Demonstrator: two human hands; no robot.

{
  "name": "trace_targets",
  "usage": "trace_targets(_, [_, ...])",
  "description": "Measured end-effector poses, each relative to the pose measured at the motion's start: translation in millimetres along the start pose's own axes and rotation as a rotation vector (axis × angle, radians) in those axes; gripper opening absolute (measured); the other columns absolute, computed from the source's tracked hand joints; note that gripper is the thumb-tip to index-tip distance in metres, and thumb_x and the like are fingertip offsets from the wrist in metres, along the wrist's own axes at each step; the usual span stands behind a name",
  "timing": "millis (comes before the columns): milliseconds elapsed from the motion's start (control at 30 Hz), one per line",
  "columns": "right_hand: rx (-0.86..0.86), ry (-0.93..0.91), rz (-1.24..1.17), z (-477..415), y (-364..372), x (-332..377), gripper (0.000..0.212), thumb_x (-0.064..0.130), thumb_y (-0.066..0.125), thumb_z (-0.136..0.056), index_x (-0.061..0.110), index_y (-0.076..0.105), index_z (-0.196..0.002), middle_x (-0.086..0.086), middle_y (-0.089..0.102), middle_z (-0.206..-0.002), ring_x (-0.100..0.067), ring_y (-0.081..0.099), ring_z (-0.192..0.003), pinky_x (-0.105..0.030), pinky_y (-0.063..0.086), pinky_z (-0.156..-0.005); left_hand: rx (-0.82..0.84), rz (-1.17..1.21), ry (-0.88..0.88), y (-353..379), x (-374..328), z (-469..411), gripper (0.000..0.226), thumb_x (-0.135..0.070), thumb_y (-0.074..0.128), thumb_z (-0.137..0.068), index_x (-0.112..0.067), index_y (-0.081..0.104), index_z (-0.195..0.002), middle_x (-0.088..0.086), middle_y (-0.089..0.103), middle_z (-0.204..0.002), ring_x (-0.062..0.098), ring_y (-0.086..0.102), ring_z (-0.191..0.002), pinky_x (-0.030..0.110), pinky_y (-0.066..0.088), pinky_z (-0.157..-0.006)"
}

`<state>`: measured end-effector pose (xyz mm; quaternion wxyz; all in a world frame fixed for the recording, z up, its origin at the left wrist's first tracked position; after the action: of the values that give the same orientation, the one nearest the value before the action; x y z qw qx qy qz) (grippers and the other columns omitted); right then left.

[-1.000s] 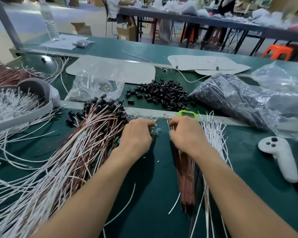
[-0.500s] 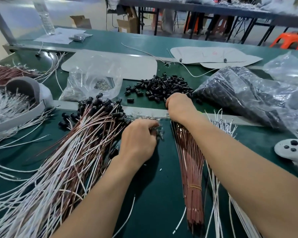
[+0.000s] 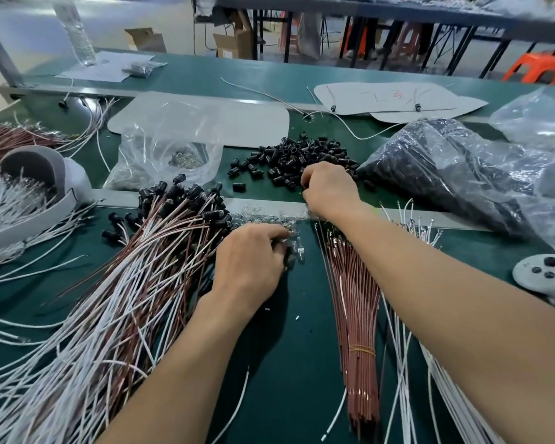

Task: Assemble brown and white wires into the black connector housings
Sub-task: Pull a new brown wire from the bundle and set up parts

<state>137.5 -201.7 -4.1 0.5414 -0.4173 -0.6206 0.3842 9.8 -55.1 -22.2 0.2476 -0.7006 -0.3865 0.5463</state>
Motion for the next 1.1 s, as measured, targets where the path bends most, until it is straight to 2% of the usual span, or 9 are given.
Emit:
trace_targets(133, [-0.115,0.057,-0.074,6,-7,-2,0.027,0.005,0.064,-0.087,0.026,0.081,-0.092,-0.002,0.077,-0.101,-0.025,0.065,-0.104,-0.038,0.053,-0.096,-0.015,0.027,0.005,-1,1,1,0.022,-0.029,0.071,-0.091,-0.031,0.078,-0.112,-0.006,0.077,-0.108,0.018,0.068,-0.101,0.028,0.049,-0.089])
trace_targets(233, [-0.108,0.107,-0.55,23,-20,2,0.022,0.004,0.072,-0.087,0.024,0.081,-0.086,0.009,0.075,-0.078,-0.007,0.067,-0.075,-0.027,0.055,-0.078,-0.067,0.136,-0.021,-5,2,-1,0.03,-0.031,0.075,-0.09,-0.029,0.075,-0.12,-0.008,0.076,-0.111,0.013,0.067,-0.101,0.023,0.047,-0.09])
trace_targets(367, [0.088,0.18,-1.235,68,-24,14,0.022,-0.003,0.069,-0.091,0.014,0.078,-0.082,-0.002,0.073,-0.067,-0.01,0.064,-0.056,-0.022,0.054,-0.054,-0.11,0.485,-0.059,-10,0,-1,0.045,-0.032,0.078,-0.086,-0.041,0.066,-0.129,-0.023,0.073,-0.099,0.002,0.067,-0.084,0.014,0.051,-0.08])
trace_targets(533, [0.229,0.262,-1.406,118,-7,18,0.025,0.006,0.064,-0.099,0.012,0.075,-0.077,-0.004,0.071,-0.066,-0.011,0.062,-0.049,-0.02,0.05,-0.048,-0.085,0.844,-0.046,-10,-5,0,0.028,-0.02,0.078,-0.084,-0.046,0.079,-0.094,-0.015,0.077,-0.097,0.007,0.073,-0.091,0.023,0.057,-0.08])
trace_targets(633, [0.168,0.295,-1.278,132,0,15,0.021,0.004,0.063,-0.098,0.011,0.075,-0.082,-0.005,0.074,-0.069,-0.013,0.067,-0.053,-0.025,0.054,-0.052,-0.061,0.917,-0.153,-3,0,0,0.022,-0.015,0.079,-0.085,-0.036,0.081,-0.078,-0.01,0.078,-0.081,0.001,0.071,-0.075,0.016,0.053,-0.071])
trace_targets(767, [-0.123,0.126,-0.462,141,-21,8,0.019,0.008,0.071,-0.088,0.023,0.082,-0.092,0.007,0.078,-0.084,-0.008,0.071,-0.077,-0.022,0.058,-0.077,-0.154,0.938,-0.305,-4,17,-4,0.01,-0.02,0.067,-0.098,-0.021,0.073,-0.09,-0.001,0.077,-0.082,0.012,0.072,-0.069,0.029,0.057,-0.058])
trace_targets(833, [-0.168,0.146,-0.252,148,-33,5,0.008,0.019,0.073,-0.089,0.024,0.08,-0.09,0.006,0.074,-0.082,-0.017,0.069,-0.081,-0.028,0.055,-0.073,-0.138,0.993,-0.351,-5,24,-5,0.009,-0.017,0.065,-0.1,-0.015,0.069,-0.092,0.004,0.077,-0.081,0.019,0.073,-0.064,0.029,0.057,-0.056])
trace_targets(967, [0.057,0.252,0.244,163,-35,-1,0.047,0.057,0.072,-0.085,0.019,0.047,-0.074,0.002,0.051,-0.069,-0.025,0.054,-0.071,-0.03,0.04,-0.062,-0.087,0.888,-0.323,-7,27,-9,0.011,-0.012,0.085,-0.081,-0.016,0.075,-0.079,0.006,0.074,-0.067,0.016,0.067,-0.053,0.029,0.058,-0.055])
trace_targets(1100, [0.15,0.22,0.302,166,-28,8,0.039,0.022,0.072,-0.085,0.02,0.036,-0.071,0.002,0.044,-0.067,-0.019,0.043,-0.058,-0.026,0.028,-0.049,-0.074,0.75,-0.292,-5,24,-8,0.02,-0.01,0.091,-0.072,-0.024,0.077,-0.073,-0.002,0.075,-0.067,0.012,0.069,-0.054,0.021,0.053,-0.056])
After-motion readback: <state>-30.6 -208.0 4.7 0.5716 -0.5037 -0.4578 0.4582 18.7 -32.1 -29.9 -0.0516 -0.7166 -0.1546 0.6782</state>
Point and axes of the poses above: each hand's wrist, its own z-axis away from the middle knuckle, its own y-axis out of the palm, x = y × z, the point moved 4 cm from there along -z, towards the middle knuckle
